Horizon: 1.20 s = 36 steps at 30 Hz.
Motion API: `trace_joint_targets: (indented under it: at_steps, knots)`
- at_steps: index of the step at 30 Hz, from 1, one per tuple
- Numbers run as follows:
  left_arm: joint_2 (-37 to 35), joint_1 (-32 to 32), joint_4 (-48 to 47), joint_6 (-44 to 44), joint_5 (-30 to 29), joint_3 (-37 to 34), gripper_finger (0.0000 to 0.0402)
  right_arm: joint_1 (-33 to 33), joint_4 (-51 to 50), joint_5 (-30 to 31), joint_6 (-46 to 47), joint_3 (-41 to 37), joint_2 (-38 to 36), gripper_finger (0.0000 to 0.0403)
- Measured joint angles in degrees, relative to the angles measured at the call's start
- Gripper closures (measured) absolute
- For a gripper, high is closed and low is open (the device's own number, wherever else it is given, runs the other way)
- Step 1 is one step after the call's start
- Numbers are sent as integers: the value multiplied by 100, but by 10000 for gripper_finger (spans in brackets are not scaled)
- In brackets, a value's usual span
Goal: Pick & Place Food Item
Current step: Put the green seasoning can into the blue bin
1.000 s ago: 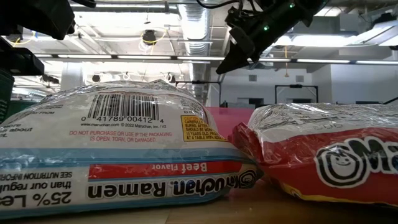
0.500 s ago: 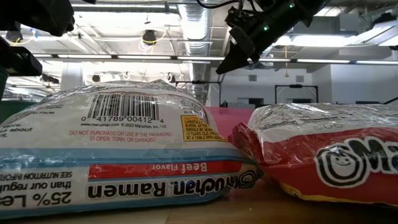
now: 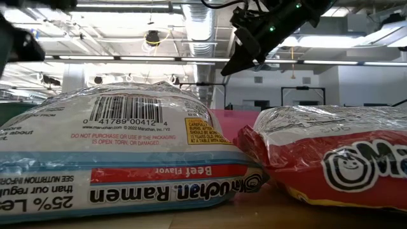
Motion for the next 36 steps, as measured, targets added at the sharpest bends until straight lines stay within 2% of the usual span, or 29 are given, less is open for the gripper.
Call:
trace_joint_targets:
  at_steps: [7, 13, 17, 22, 29, 32, 36]
  knots:
    - [-793, 0, -4, 68, -862, 4, 277, 0, 0, 0, 0, 0, 0, 403]
    - [-1404, 67, 31, 688, -1755, 4, 284, 0, 0, 0, 2, 0, 0, 403]
    - [-1681, 308, 23, 1083, -2184, 4, 275, 0, -2, -2, 146, 0, 0, 403]
    - [-1763, 929, 29, 1890, -2230, 7, 284, -22, -2, -2, 146, 0, 0, 403]
    - [-1735, 1993, 149, 3197, -2332, 7, 272, -87, -11, 0, 144, 0, 0, 403]
    - [-1735, 2464, 338, 3761, -2332, 7, 278, -157, -7, -12, 66, 0, 0, 403]
    - [-1735, 3087, 599, 4311, -2102, 7, 284, -278, -9, -142, 55, 0, 0, 401]
